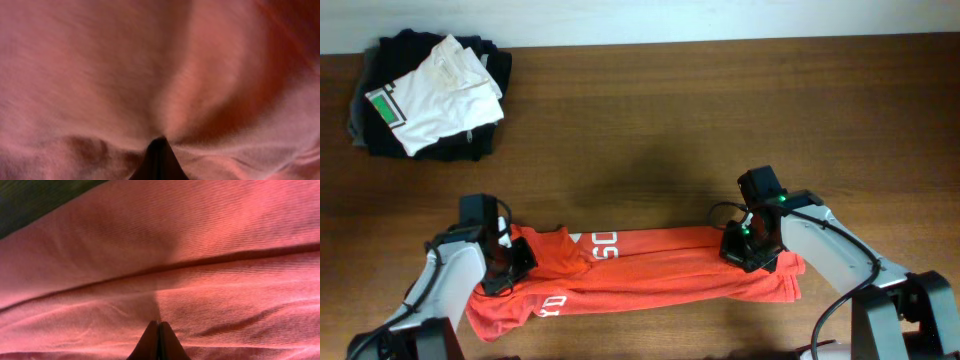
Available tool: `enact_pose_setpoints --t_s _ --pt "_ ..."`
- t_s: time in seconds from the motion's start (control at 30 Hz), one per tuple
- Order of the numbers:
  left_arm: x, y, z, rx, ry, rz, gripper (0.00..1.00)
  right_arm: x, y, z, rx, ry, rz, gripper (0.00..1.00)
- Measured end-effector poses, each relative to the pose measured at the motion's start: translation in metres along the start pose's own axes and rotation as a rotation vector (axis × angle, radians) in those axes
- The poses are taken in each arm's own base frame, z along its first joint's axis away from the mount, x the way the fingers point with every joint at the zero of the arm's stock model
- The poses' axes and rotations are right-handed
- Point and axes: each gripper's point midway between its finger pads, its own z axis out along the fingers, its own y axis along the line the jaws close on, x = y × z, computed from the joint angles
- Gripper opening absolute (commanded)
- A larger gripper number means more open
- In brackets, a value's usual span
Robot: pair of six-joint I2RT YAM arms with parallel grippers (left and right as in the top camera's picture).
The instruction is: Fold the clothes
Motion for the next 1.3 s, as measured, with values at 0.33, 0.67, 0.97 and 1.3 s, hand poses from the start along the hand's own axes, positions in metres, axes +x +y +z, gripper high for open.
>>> enact_pose_setpoints --t_s 0.33,0.67,0.97,1.3 --pt "-0.015 0.028 -0.003 0.097 0.017 -0.272 0.05 -0.005 -0.015 0.013 0.076 0.008 0.094 0.05" --pt "-0.025 0.055 -0.008 0.127 -0.003 -0.420 0.06 -0.023 -0.035 0.007 -0.014 0.050 0.252 0.04" --pt "-0.043 0.088 -0.039 -0.017 -0.017 -0.481 0.14 -0.041 -0.056 -0.037 0.096 0.047 0.235 0.22" --pt "-0.064 0.075 -0.083 0.056 -0.177 -0.438 0.99 -0.088 -0.078 -0.111 0.053 -0.090 0.245 0.98"
